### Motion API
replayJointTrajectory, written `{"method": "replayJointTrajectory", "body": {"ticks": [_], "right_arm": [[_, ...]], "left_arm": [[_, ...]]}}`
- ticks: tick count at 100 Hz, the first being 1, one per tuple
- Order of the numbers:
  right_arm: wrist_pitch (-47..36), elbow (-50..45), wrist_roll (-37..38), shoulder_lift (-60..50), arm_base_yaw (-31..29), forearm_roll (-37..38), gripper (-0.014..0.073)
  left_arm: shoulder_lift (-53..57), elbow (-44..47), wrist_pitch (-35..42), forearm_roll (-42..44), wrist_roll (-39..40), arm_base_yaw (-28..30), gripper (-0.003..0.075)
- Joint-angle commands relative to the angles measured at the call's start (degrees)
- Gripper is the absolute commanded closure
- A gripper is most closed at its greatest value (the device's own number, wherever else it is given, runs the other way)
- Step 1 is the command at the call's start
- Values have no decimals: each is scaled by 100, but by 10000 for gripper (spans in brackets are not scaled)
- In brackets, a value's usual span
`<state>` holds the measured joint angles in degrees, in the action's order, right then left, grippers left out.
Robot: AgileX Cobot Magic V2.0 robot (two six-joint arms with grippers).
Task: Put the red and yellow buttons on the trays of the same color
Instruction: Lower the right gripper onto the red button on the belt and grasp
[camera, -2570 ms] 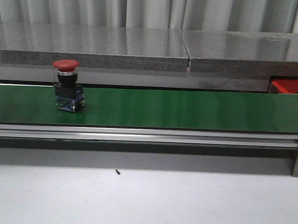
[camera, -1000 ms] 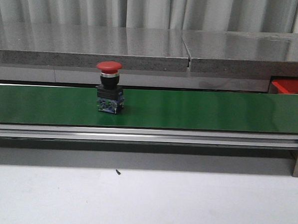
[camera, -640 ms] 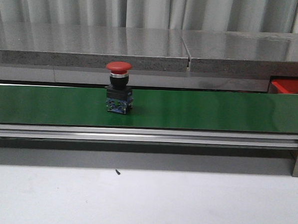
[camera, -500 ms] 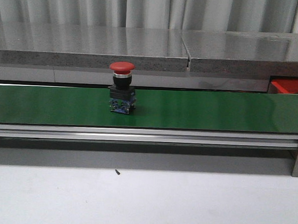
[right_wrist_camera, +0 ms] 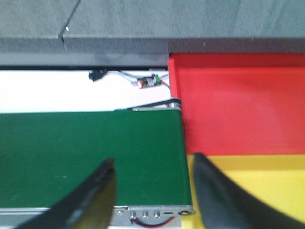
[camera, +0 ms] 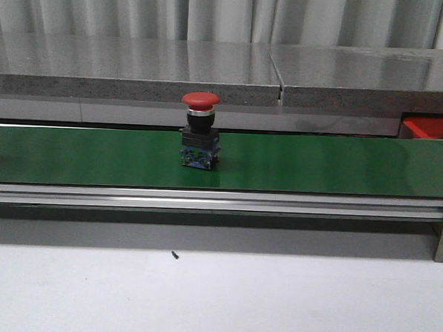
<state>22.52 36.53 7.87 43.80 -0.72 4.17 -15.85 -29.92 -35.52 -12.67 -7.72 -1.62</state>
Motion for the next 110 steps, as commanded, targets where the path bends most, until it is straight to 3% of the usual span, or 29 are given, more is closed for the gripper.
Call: {"method": "replayJointTrajectory", "body": {"ticks": [1, 18, 51, 87, 110], "right_arm": [[-17, 507, -17, 336, 1, 70, 45], [791, 1264, -125, 949, 96, 70, 26], [2019, 2802, -695, 2319, 1117, -85, 26], [3811, 4685, -1943, 4092, 1921, -1364, 29], [4114, 5560, -2107, 5078, 2282, -1435, 29]], "left_arm": [[-55, -143, 456, -101, -2, -45, 739], [-55, -143, 464, -101, -2, -45, 739], [-55, -143, 464, -101, -2, -45, 739], [-55, -143, 464, -101, -2, -45, 739], [-55, -143, 464, -101, -2, -45, 739]]}}
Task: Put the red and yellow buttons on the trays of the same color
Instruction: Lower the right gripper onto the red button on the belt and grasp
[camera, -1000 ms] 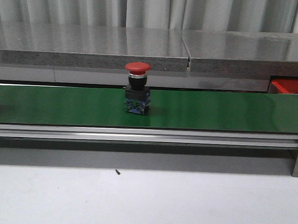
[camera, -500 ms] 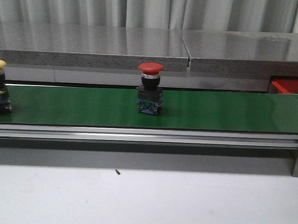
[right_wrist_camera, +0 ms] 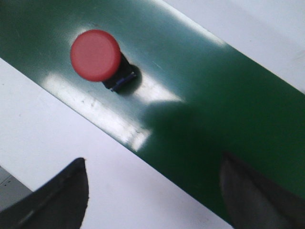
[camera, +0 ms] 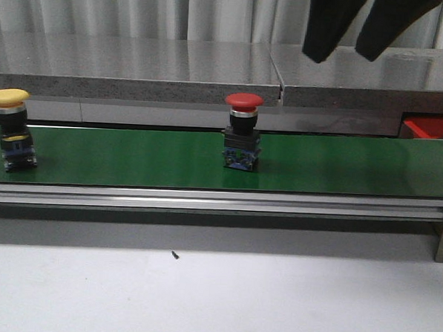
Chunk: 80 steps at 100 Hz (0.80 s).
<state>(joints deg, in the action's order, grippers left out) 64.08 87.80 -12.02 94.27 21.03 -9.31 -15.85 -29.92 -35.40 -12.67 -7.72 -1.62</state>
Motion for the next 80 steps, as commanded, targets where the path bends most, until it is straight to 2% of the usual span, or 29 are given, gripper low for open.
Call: {"method": "replayJointTrajectory", "body": {"ticks": [1, 25, 52, 59, 80], "right_arm": [[-43, 452, -122, 80, 116, -86, 29], [-26, 965, -209, 763, 403, -86, 29], [-343, 1051, -209, 1215, 444, -65, 35], [-357, 1057, -209, 1283, 444, -38, 91], [-368, 1061, -209, 1345, 444, 27, 396]], "left_arm": [[-55, -143, 453, -101, -2, -45, 739], [-55, -143, 453, -101, -2, -45, 739], [-55, -143, 453, -101, -2, -45, 739], [-55, -143, 453, -101, -2, -45, 739], [-55, -143, 453, -101, -2, -45, 739]]}}
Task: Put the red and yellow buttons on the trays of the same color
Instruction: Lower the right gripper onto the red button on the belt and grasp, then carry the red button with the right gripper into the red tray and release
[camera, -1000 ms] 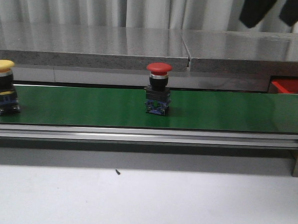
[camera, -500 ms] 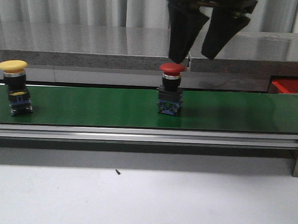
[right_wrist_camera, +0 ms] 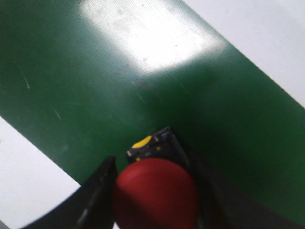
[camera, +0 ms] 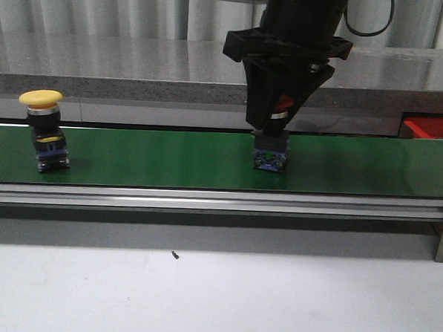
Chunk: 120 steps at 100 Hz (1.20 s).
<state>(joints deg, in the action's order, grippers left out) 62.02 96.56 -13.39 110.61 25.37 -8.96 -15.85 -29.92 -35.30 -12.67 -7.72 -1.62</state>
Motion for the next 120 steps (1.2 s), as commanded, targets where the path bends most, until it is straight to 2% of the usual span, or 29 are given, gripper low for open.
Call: {"method": "replayJointTrajectory", "body": {"ticks": [1, 12, 45, 79, 120], "right_arm": [[-162, 185, -73, -289, 10, -8, 410], [-297, 185, -73, -289, 10, -8, 479], [-286, 321, -43, -745, -291, -24, 482], [165, 309, -21, -974, -1617, -12, 482], [82, 255, 37, -974, -3338, -5, 482]], "left_arm": [[-55, -143, 443, -101, -2, -45, 739], [-55, -143, 443, -101, -2, -45, 739], [-55, -143, 443, -101, -2, -45, 739], [-55, -143, 443, -101, -2, -61, 739], [-55, -143, 443, -101, -2, -61, 739]]}}
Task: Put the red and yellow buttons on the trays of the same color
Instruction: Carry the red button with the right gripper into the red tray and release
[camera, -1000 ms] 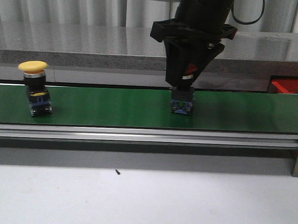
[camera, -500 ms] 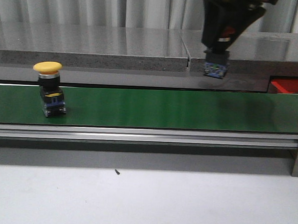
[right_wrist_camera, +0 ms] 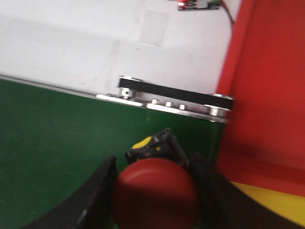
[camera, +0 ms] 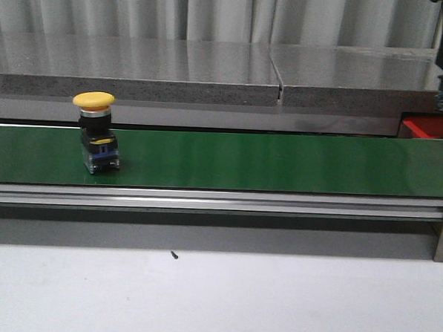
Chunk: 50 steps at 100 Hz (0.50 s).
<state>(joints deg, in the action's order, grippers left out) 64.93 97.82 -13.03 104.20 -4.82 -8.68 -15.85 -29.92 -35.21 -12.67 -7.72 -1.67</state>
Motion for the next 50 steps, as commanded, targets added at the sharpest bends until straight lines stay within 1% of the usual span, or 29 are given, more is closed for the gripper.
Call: {"method": "replayJointTrajectory", "body": {"ticks": [1, 14, 26, 38, 50], "right_arm": [[-232, 122, 7, -333, -346, -33, 482], [-320, -15, 104, -275, -784, -33, 482], [-353, -93, 136, -61, -1039, -44, 482], [-416, -99, 216, 235, -1137, -50, 482], [-741, -99, 216, 474, -1137, -56, 482]], "left_arm": [[-55, -143, 434, -101, -2, -56, 739], [-55, -143, 434, -101, -2, -56, 739], [-55, -143, 434, -101, -2, -56, 739], [-55, -143, 434, -101, -2, -56, 739], [-55, -143, 434, -101, -2, -56, 739]]}}
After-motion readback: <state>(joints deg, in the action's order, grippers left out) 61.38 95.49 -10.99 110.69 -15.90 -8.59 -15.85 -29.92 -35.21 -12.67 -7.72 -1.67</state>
